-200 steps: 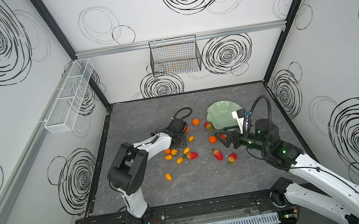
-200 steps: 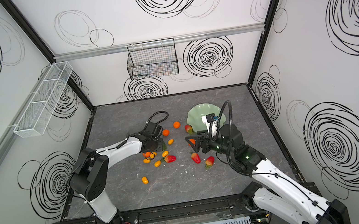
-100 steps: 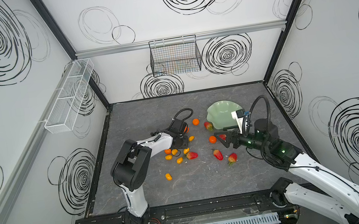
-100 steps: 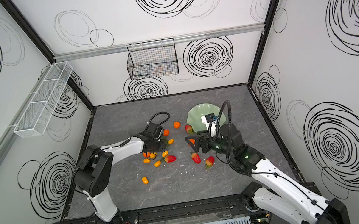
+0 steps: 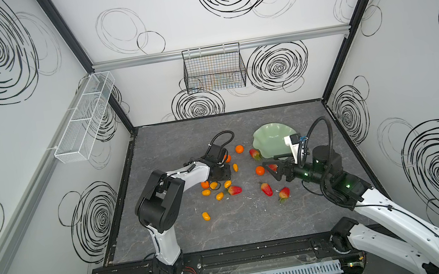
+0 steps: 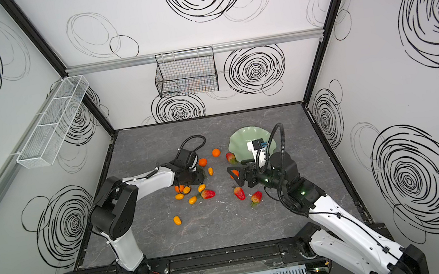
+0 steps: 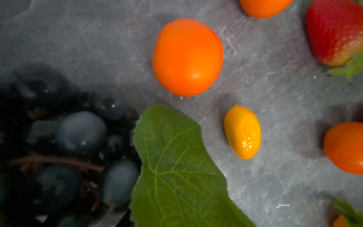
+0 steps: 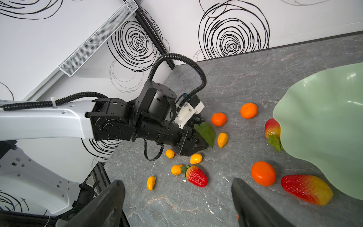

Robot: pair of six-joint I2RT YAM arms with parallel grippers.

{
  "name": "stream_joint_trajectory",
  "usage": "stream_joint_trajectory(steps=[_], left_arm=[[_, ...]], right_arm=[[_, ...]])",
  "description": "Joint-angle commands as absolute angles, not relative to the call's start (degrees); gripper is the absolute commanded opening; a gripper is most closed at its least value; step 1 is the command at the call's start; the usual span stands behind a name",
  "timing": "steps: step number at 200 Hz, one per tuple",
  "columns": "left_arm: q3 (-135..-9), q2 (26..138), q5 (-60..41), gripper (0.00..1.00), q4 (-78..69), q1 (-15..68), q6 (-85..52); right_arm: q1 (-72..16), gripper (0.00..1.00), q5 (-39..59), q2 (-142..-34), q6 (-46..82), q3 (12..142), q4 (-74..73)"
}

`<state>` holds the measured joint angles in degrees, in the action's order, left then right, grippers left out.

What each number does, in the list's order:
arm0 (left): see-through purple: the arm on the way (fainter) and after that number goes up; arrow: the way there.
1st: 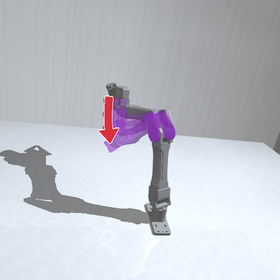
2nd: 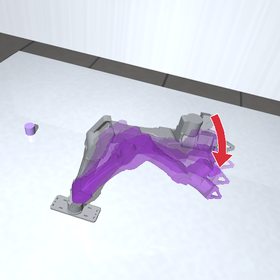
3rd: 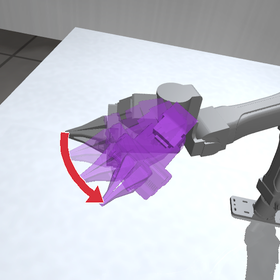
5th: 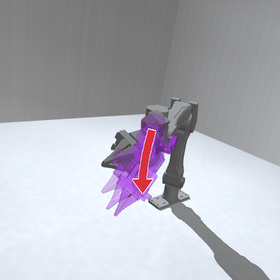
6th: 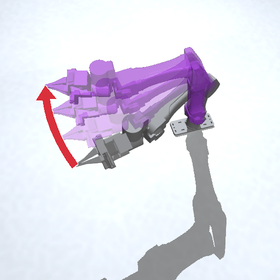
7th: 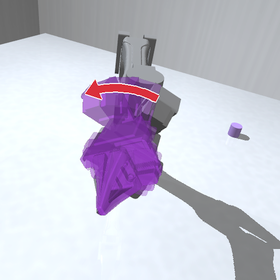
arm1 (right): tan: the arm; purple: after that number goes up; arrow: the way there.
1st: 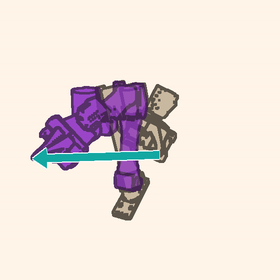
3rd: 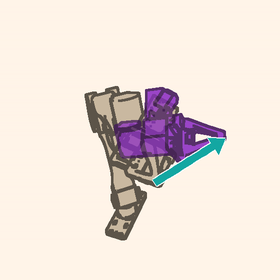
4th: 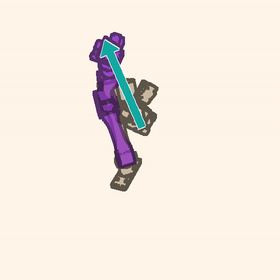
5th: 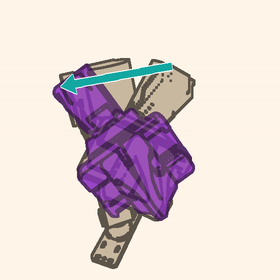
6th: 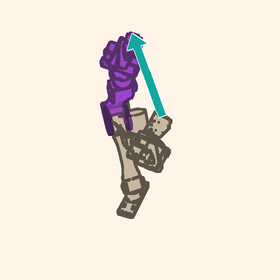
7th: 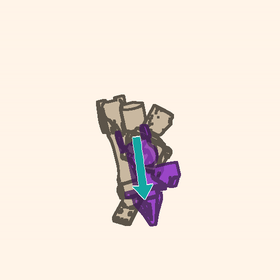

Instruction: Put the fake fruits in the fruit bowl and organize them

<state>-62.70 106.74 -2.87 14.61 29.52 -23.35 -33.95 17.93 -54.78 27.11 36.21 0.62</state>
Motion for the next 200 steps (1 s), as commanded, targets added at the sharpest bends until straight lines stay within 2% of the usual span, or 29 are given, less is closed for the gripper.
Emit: stream_joint_trajectory(steps=[1,30,73,134,153,200], left_arm=[[-63.5,106.5,-0.6,0.46,15.4,29.2,-22.9],[-63.7,106.6,1.8,0.4,16.6,29.4,-22.7],[-63.9,107.5,-0.3,0.21,15.4,29.4,-22.6],[-65.2,105.0,0.3,0.03,16.8,29.5,-23.0],[-65.5,103.6,0.1,0.0,17.2,29.6,-23.4],[-66.8,100.5,0.3,0.0,19.1,29.6,-23.6]], right_arm=[[-33.8,0.89,17.3,-54.8,26.6,36.0,0.4],[-33.8,0.89,17.1,-54.6,26.5,36.0,0.5],[-33.9,0.89,16.9,-54.5,26.5,36.0,0.7],[-33.9,0.89,16.6,-54.2,26.1,36.4,1.0],[-33.8,0.89,16.5,-54.2,26.0,36.6,1.1],[-33.9,0.89,16.4,-54.2,26.0,36.4,1.1]])
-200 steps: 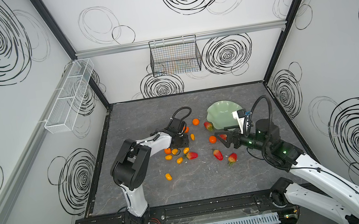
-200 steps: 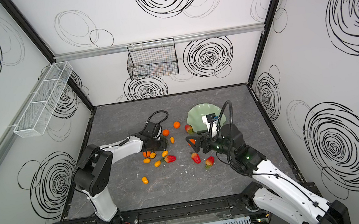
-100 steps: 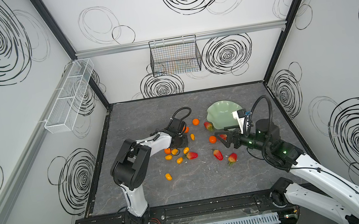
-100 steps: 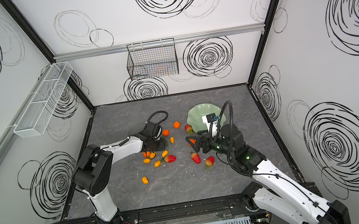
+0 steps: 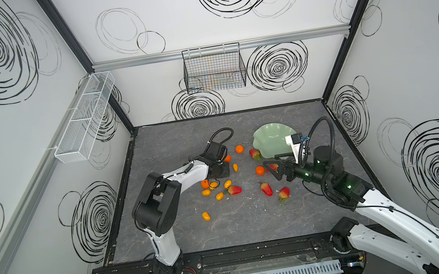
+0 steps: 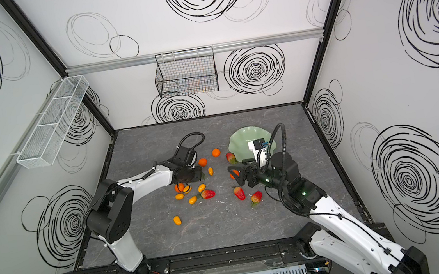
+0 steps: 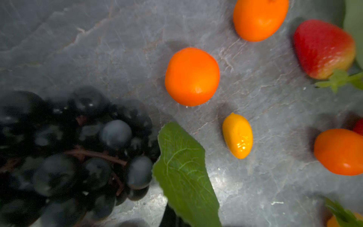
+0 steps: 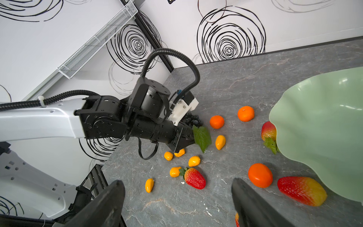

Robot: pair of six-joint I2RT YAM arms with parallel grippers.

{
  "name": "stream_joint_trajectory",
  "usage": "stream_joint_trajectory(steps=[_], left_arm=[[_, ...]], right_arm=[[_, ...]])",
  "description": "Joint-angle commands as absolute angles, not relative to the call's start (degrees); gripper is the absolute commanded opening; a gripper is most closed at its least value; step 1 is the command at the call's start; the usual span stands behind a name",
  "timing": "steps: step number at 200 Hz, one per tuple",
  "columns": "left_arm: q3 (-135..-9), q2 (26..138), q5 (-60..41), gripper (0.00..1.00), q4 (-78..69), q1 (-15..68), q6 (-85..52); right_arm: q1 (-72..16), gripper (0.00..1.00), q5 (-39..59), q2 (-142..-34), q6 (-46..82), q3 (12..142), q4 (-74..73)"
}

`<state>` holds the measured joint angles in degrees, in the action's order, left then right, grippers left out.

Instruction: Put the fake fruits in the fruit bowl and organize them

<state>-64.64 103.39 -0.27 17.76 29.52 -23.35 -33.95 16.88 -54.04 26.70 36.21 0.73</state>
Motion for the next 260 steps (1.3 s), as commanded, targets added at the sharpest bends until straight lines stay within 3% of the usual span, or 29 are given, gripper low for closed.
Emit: stream_joint_trajectory(steps=[1,73,103,138,186,260], left_arm=[[-66.8,100.4,0.3,0.0,19.2,29.5,-23.6],[-66.7,99.8,3.6,0.0,23.1,29.8,-22.6],[-62.5,97.5,5.1,0.19,22.2,30.9,-22.5],[-59.9,96.7,4.0,0.2,20.2,30.2,-23.7],[-58.8,92.9,-1.8,0.28,16.8,28.0,-26.0],[-46.5,72.8,-1.2,0.32,16.1,18.0,-32.7]], right_arm=[[-33.9,0.89,16.4,-54.2,26.0,36.5,1.1],[-33.8,0.89,16.7,-54.5,25.9,36.7,1.0],[-33.9,0.89,16.4,-54.5,25.8,36.7,1.1],[-34.3,0.89,14.7,-56.3,25.5,37.3,1.4],[-41.5,0.89,9.3,-65.7,24.3,40.3,0.3],[-50.3,0.6,7.6,-90.4,26.6,54.1,-0.5]])
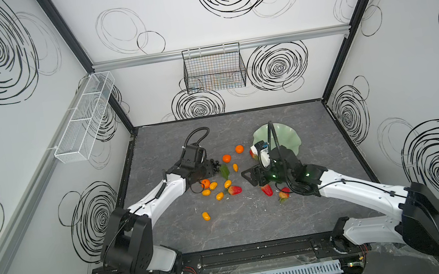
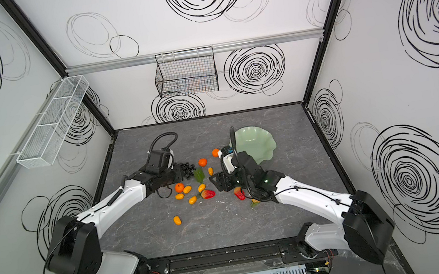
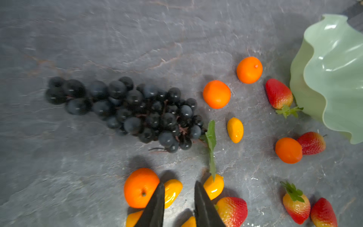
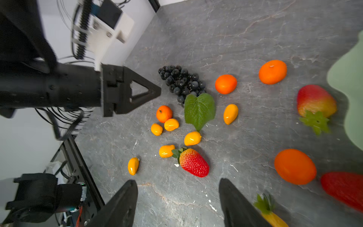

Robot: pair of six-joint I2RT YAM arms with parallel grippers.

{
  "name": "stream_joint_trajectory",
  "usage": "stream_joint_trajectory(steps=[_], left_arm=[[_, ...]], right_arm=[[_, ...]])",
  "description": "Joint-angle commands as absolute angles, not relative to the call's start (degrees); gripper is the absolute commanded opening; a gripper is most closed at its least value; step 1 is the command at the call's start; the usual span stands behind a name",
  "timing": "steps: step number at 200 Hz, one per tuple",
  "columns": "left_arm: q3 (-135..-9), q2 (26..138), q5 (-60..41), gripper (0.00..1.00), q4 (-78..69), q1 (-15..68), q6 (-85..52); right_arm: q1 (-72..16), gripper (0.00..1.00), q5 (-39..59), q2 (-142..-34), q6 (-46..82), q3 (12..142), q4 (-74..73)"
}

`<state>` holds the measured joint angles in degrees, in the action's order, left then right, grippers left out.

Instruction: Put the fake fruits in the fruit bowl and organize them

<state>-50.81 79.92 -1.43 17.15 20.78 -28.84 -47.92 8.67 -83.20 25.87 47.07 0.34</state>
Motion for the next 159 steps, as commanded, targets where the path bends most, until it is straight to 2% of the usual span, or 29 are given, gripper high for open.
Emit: stream_joint_trajectory(steps=[1,37,73,97,139,159], left_arm=[[-46.2,72.5,-1.2,0.32,16.1,17.9,-32.8],[-39.2,61.9,-1.8,0.36,16.5,14.0,-35.0],[-35.1,56.1,-3.7,0.38,15.9,11.7,-36.0],[-34.4,55.2,-5.7,0.38,15.6,10.3,-35.5],[-34.1,55.6,-9.7,0.39,12.9,9.8,-35.4],[-34.1,56.3,-11.2,0.39,12.0,10.0,-35.4]], right_arm=[[-50.3,0.6,7.7,-90.8,26.6,54.5,-0.3],[-52.9,0.51,9.4,-104.2,27.0,66.1,3.5],[-54.2,0.42,10.1,-113.7,27.3,75.1,6.9],[-54.7,0.39,11.3,-118.9,27.2,79.8,9.4],[-53.0,0.36,4.3,-125.0,28.4,86.0,17.9],[-50.9,0.36,5.5,-126.8,28.9,86.6,18.6]])
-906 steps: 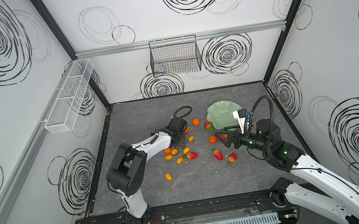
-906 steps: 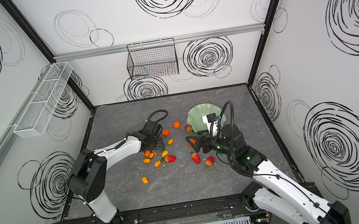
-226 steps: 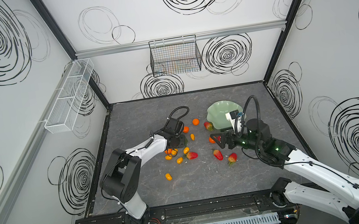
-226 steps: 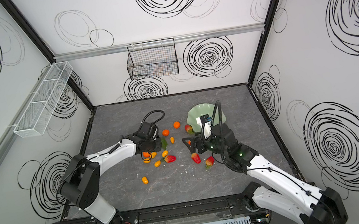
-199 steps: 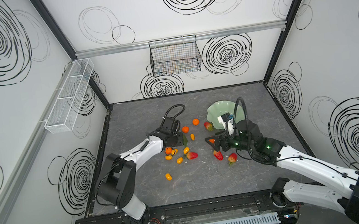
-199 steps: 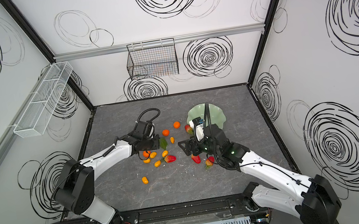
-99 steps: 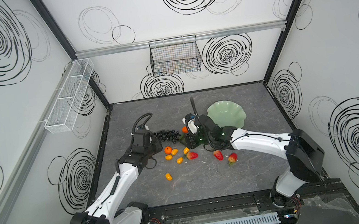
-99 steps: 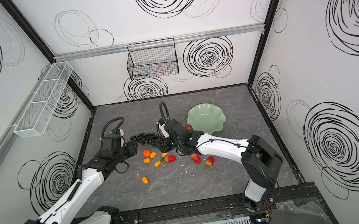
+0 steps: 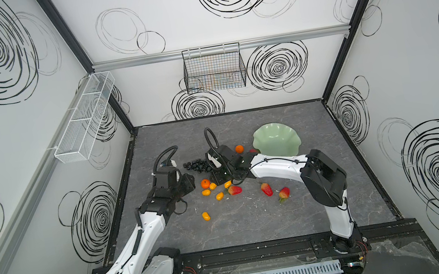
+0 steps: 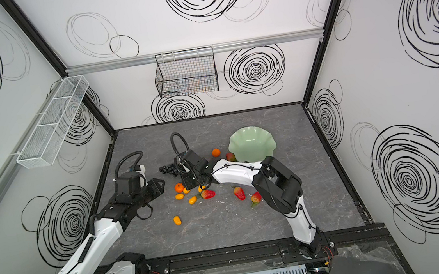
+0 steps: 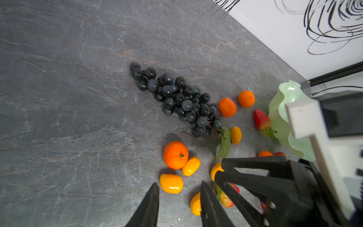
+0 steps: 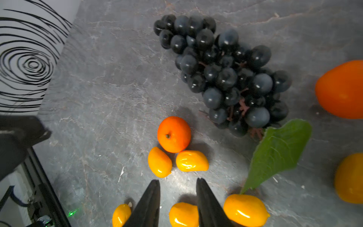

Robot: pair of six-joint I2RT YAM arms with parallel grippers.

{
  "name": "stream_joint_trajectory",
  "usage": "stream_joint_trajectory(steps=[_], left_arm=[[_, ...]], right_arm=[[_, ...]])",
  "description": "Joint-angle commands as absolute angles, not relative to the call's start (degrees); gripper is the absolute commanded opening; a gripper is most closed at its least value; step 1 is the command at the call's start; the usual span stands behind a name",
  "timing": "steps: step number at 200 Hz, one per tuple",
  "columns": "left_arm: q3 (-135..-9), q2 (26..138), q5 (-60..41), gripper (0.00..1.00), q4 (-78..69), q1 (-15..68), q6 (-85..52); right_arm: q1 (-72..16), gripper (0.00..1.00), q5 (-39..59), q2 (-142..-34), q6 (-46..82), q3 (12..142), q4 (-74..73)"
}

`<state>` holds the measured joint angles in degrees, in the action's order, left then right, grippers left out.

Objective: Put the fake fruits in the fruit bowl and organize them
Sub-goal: 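Lower the right gripper onto the grape stem while the left gripper draws back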

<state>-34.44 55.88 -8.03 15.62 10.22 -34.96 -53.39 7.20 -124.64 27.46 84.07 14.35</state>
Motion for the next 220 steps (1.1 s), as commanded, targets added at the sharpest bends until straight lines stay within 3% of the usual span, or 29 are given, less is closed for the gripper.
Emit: stream_joint_trajectory(steps=[1,147,187,220], left_arm=[[-34.1,56.3,-11.2,0.39,12.0,10.1,-35.4],[-34.0,58.7,-12.3,0.38,11.0,10.7,-35.2],[-34.0,59.1,-12.4,0.38,10.9,10.8,-35.2],[-34.1,59.2,-12.4,0.38,10.9,10.9,-35.1]], right_arm=[[-50.8,0.36,5.7,-126.8,28.9,86.6,18.6],[-46.4,0.42,11.7,-131.3,25.0,89.7,17.9],[-46.3,0.51,12.4,-132.2,25.5,90.4,16.3],[-45.9,0.51,10.7,-132.9,26.8,90.7,15.3]])
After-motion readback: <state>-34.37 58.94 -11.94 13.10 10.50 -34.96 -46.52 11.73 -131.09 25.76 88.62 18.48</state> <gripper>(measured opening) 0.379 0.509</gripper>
